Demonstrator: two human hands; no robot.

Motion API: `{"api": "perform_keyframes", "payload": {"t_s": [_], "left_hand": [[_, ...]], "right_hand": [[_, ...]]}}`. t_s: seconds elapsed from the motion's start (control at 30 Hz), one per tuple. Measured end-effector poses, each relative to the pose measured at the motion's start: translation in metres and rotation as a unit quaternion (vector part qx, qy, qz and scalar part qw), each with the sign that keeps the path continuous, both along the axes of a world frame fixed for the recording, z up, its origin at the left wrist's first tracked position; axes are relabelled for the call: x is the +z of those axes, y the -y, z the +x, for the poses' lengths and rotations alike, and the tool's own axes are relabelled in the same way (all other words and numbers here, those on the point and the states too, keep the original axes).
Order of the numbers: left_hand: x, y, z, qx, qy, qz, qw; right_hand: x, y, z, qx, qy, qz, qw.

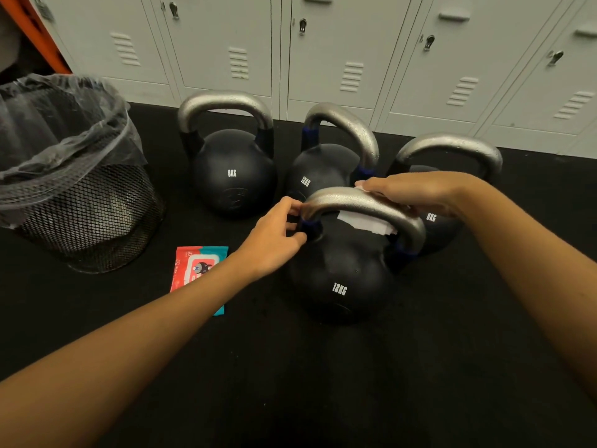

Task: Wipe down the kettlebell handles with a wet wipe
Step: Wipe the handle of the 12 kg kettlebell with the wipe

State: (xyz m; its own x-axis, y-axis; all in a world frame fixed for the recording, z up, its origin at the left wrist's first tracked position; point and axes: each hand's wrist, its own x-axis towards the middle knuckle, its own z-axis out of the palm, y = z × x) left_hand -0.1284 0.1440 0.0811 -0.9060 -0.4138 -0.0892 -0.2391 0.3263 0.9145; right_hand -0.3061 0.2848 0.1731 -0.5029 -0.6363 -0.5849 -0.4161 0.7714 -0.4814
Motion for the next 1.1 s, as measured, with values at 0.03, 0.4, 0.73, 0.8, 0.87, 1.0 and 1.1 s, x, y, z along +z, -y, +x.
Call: {"api": "perform_keyframes", "payload": {"t_s": [0.03,0.4,0.73,0.8,0.87,1.0,1.1], "left_hand": [[0.0,0.0,0.0,0.0,0.0,0.0,1.0],[-0.003,0.001,-0.001,-0.003,0.006,0.003,1.0],[-0.006,0.001,-0.001,0.003,0.01,0.022,1.0],[-0.005,0.001,-0.001,0.006,0.01,0.017,1.0],[-0.005,0.001,-0.002,0.004,0.008,0.017,1.0],[-0.007,0.001,-0.001,0.001,0.013,0.016,1.0],[-0.008,0.001,-0.002,0.004,0.016,0.012,1.0]], "right_hand": [[-0.001,0.002,-0.001,-0.004,-0.002,-0.005,1.0],[-0.003,0.021,-0.001,0.043,0.038,0.025,0.998],[0.001,0.042,0.013,0.129,0.047,0.005,0.991],[-0.003,0.036,0.01,0.144,0.008,0.002,0.99],[-0.01,0.018,-0.002,0.122,0.012,-0.02,0.992],[-0.021,-0.03,-0.012,0.041,0.046,-0.095,0.994],[-0.034,-0.059,0.0,0.011,0.03,-0.218,0.975]]}}
